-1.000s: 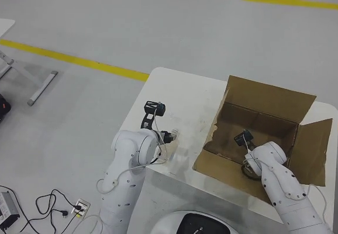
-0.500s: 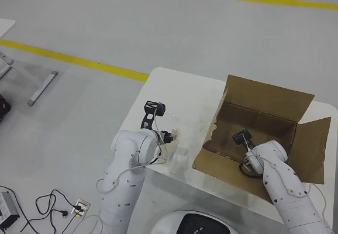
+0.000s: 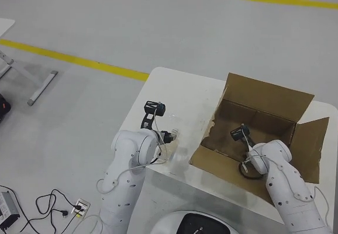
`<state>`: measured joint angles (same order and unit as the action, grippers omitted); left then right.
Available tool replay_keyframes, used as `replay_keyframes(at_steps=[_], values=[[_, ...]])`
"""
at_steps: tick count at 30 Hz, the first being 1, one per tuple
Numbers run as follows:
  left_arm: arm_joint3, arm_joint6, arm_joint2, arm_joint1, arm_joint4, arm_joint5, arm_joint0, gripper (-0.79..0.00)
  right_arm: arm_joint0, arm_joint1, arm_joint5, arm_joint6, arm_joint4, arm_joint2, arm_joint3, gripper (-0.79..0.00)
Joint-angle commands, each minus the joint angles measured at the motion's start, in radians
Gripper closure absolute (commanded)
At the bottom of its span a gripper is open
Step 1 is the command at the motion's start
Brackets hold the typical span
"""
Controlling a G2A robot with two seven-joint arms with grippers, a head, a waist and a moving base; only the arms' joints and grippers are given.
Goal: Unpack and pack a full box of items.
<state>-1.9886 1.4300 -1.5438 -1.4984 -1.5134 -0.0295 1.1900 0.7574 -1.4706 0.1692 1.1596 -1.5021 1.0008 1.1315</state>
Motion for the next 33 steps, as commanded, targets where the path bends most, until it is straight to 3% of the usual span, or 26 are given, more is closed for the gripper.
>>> replay_keyframes(at_steps=[1, 19, 21, 24, 29, 33], values=[[0.000, 0.000, 0.000, 0.000, 0.000, 0.000, 0.000, -0.785, 0.006, 0.003, -0.004, 0.008, -0.013, 0.006, 0.016, -0.326], [0.000, 0.000, 0.000, 0.000, 0.000, 0.000, 0.000, -0.785, 0.023, 0.001, -0.001, -0.005, -0.042, 0.007, -0.020, -0.305], [0.000, 0.000, 0.000, 0.000, 0.000, 0.000, 0.000, -0.785, 0.020, 0.000, 0.000, -0.010, -0.041, 0.006, -0.030, -0.289], [0.000, 0.000, 0.000, 0.000, 0.000, 0.000, 0.000, -0.785, 0.014, -0.002, 0.003, -0.014, -0.042, 0.004, -0.043, -0.191], [0.000, 0.000, 0.000, 0.000, 0.000, 0.000, 0.000, -0.785, 0.004, -0.006, 0.005, -0.022, -0.042, 0.001, -0.064, -0.256], [0.000, 0.000, 0.000, 0.000, 0.000, 0.000, 0.000, -0.785, -0.002, -0.008, 0.010, -0.025, -0.041, -0.001, -0.074, -0.252]])
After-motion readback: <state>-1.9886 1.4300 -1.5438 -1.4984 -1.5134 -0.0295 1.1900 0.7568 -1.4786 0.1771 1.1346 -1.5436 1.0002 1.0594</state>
